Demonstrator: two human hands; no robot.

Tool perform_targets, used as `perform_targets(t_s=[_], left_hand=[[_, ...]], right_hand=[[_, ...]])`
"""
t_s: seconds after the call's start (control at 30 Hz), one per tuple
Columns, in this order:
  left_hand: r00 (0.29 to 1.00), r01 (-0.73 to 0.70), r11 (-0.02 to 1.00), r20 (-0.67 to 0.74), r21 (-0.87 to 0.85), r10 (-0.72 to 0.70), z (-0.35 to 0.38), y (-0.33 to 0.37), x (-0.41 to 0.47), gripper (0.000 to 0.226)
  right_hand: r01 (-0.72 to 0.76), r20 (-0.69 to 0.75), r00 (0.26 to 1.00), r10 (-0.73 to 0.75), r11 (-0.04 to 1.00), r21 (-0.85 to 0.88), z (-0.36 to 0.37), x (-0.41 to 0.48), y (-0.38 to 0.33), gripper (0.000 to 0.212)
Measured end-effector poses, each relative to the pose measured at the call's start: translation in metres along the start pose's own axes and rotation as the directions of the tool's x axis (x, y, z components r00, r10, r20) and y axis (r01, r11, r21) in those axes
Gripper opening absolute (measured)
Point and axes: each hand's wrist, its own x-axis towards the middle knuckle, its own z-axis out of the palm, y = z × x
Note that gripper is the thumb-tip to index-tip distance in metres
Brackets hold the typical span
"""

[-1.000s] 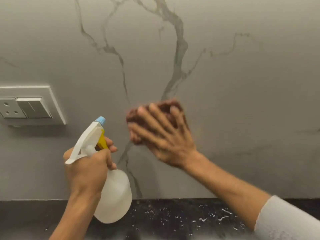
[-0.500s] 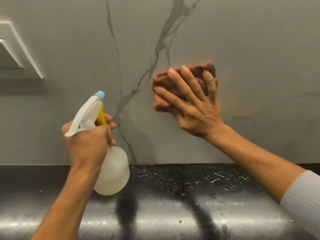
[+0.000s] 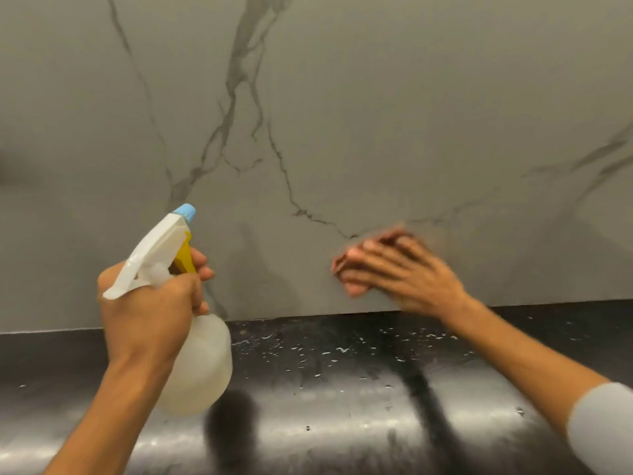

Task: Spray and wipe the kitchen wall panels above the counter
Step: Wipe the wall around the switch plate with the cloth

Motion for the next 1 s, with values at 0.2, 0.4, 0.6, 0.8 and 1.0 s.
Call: perform_targets(t_s=[0.2, 0.4, 0.6, 0.8, 1.0], left_hand=[[0.999, -0.038, 0.995, 0.033, -0.094, 0.041, 0.055, 0.038, -0.019, 0.032], [0.995, -0.092, 0.989, 0.021, -0.118, 0.095, 0.073, 0.073, -0.030, 0.036], [0.990, -0.137, 0.991, -0.022, -0.012, 0.136, 0.057, 0.107, -0.034, 0.023], [0.984, -0.161, 0.987, -0.070, 0.006, 0.161, 0.073, 0.131, -0.035, 0.028], [0.979, -0.194, 0.981, -0.061, -0.019, 0.192, 0.100, 0.130, -0.053, 0.028]], right_hand=[[-0.592, -0.461, 0.636, 0.619, 0.774, 0.223, -0.062, 0.118, 0.167, 0.045], [-0.068, -0.316, 0.945, 0.083, 0.996, 0.059, -0.060, 0.071, 0.108, 0.050], [-0.498, -0.523, 0.674, 0.521, 0.844, 0.199, -0.088, 0.093, 0.249, 0.047], [-0.311, -0.452, 0.801, 0.392, 0.918, 0.245, -0.077, 0.109, 0.168, 0.066], [-0.209, -0.390, 0.886, 0.253, 0.966, 0.153, -0.048, -0.011, 0.223, 0.048]])
